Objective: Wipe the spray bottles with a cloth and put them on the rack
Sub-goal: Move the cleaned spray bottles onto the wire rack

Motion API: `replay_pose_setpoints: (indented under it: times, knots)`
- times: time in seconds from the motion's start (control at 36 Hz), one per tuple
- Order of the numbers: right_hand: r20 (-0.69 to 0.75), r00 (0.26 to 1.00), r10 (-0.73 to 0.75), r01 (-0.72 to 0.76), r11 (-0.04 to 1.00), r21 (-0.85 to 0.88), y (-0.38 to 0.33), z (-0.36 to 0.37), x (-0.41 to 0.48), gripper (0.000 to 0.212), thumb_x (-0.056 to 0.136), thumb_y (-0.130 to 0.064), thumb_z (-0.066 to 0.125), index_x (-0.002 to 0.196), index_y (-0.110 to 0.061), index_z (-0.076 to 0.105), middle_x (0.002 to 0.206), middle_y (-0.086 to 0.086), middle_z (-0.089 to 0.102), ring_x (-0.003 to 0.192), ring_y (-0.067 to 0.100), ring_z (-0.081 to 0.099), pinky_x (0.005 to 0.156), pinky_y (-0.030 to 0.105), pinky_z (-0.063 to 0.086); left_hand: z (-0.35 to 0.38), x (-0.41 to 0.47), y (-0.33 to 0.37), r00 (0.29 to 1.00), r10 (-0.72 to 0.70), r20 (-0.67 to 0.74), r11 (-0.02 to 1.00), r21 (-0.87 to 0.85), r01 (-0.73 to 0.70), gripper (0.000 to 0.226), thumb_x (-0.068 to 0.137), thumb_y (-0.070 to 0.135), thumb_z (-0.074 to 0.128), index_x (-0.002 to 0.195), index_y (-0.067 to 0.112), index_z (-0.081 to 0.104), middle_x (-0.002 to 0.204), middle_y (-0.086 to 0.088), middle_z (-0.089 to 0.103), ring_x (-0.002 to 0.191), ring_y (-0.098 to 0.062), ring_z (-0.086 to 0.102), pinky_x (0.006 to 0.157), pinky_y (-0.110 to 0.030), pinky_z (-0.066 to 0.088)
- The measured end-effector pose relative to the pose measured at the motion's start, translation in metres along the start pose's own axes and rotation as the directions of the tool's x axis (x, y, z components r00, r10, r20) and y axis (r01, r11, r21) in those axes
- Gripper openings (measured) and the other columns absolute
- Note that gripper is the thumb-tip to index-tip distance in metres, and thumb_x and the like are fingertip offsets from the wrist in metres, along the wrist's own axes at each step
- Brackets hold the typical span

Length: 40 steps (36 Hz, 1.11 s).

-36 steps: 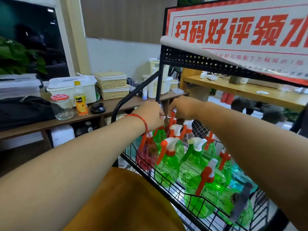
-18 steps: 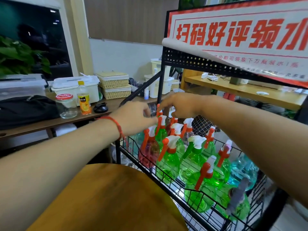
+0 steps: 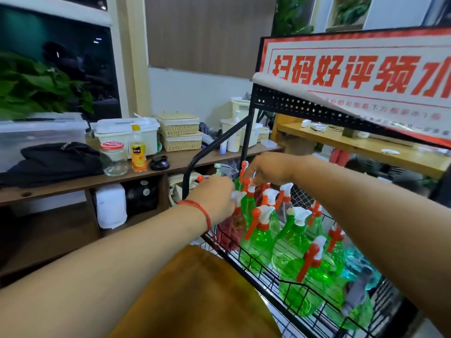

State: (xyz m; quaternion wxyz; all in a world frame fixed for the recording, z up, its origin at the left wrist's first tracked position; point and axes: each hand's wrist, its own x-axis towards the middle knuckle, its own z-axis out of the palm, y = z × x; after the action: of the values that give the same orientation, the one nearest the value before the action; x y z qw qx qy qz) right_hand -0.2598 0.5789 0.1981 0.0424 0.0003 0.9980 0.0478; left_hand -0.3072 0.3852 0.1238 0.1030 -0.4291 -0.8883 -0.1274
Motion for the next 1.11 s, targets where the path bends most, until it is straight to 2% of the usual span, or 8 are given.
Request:
replay_pose_setpoints:
  times: [0.11,0.19,0.31,0.47,0.58,0.69,0.86,1.11]
  knots:
    - [0.025,1.0,-0.003,0.003,1.0,-0.006,-0.005,-0.002,0.003,0.038,0.105,-0.027,0.067,0.143,-0.023,0.066,0.145,-0.001,0.064,0.126,0.02,0.062,0.098,0.028,0.042,-0.005,-0.002,0.004,1.0,-0.022,0.01,1.0,-0.019,0.022,0.031,0.102,0.037,0.057,0.083,0.013,0.056,0.074,-0.004,0.046,0.079,-0.034,0.06,0.065,-0.036,0.045]
    - [0.065,0.998,0.01,-0.009,1.0,-0.023,-0.005,-0.007,0.003,0.051,0.099,-0.02,0.073,0.148,-0.028,0.06,0.148,-0.004,0.061,0.125,0.019,0.062,0.1,0.032,0.046,-0.016,-0.005,0.0,0.994,-0.028,-0.109,0.994,-0.107,0.017,0.044,0.101,0.053,0.053,0.088,0.014,0.069,0.077,-0.006,0.061,0.075,-0.027,0.065,0.067,-0.036,0.055]
    - [-0.074,0.996,0.046,-0.047,0.999,-0.007,0.006,-0.022,0.01,0.06,0.097,0.0,0.065,0.149,-0.026,0.057,0.146,-0.006,0.061,0.124,0.018,0.062,0.102,0.036,0.046,-0.033,0.01,-0.031,0.964,-0.115,-0.239,0.956,-0.289,0.042,0.021,0.103,0.03,0.053,0.104,0.021,0.072,0.09,-0.002,0.072,0.075,-0.02,0.068,0.07,-0.036,0.06]
    - [-0.135,0.984,0.118,-0.131,0.987,-0.091,0.027,-0.009,0.054,0.058,0.1,0.0,0.058,0.153,-0.024,0.053,0.154,0.009,0.054,0.139,0.033,0.052,0.114,0.048,0.045,-0.038,0.064,-0.061,0.974,-0.203,-0.101,0.959,-0.221,0.177,0.026,0.101,0.027,0.058,0.106,0.011,0.077,0.103,-0.012,0.075,0.099,-0.032,0.068,0.087,-0.037,0.057]
    - [-0.086,0.99,0.108,-0.119,0.985,-0.127,0.036,0.003,0.084,0.057,0.102,-0.008,0.064,0.155,-0.027,0.051,0.155,0.008,0.053,0.138,0.033,0.052,0.111,0.049,0.047,-0.031,0.093,-0.056,0.982,-0.187,-0.041,0.975,-0.128,0.18,0.027,0.103,0.028,0.057,0.108,0.012,0.077,0.109,-0.012,0.074,0.098,-0.034,0.067,0.078,-0.033,0.05]
    - [-0.055,0.997,0.062,-0.072,0.973,-0.218,0.041,0.01,0.102,0.048,0.102,-0.017,0.069,0.148,-0.022,0.059,0.148,0.008,0.06,0.132,0.031,0.057,0.109,0.047,0.049,-0.016,0.112,-0.046,0.992,-0.129,0.001,0.991,0.041,0.129,0.03,0.105,0.04,0.06,0.096,0.011,0.06,0.093,-0.01,0.06,0.082,-0.029,0.06,0.069,-0.034,0.046]
    - [-0.043,0.999,0.022,-0.032,0.969,-0.245,0.044,0.012,0.11,0.041,0.103,-0.023,0.069,0.142,-0.017,0.064,0.14,0.01,0.065,0.126,0.032,0.061,0.106,0.047,0.05,0.003,0.123,-0.042,0.986,-0.148,-0.07,0.984,0.093,0.154,0.027,0.1,0.021,0.07,0.119,0.003,0.065,0.106,-0.015,0.064,0.08,-0.032,0.059,0.067,-0.038,0.05]
    - [-0.049,0.999,0.019,-0.029,0.979,-0.202,0.038,0.011,0.11,0.037,0.102,-0.022,0.071,0.137,-0.011,0.065,0.135,0.013,0.066,0.12,0.034,0.063,0.099,0.04,0.051,0.002,0.117,-0.036,0.986,-0.138,-0.098,0.982,0.118,0.149,0.032,0.095,0.016,0.069,0.124,0.003,0.064,0.117,-0.02,0.066,0.1,-0.038,0.069,0.071,-0.038,0.05]
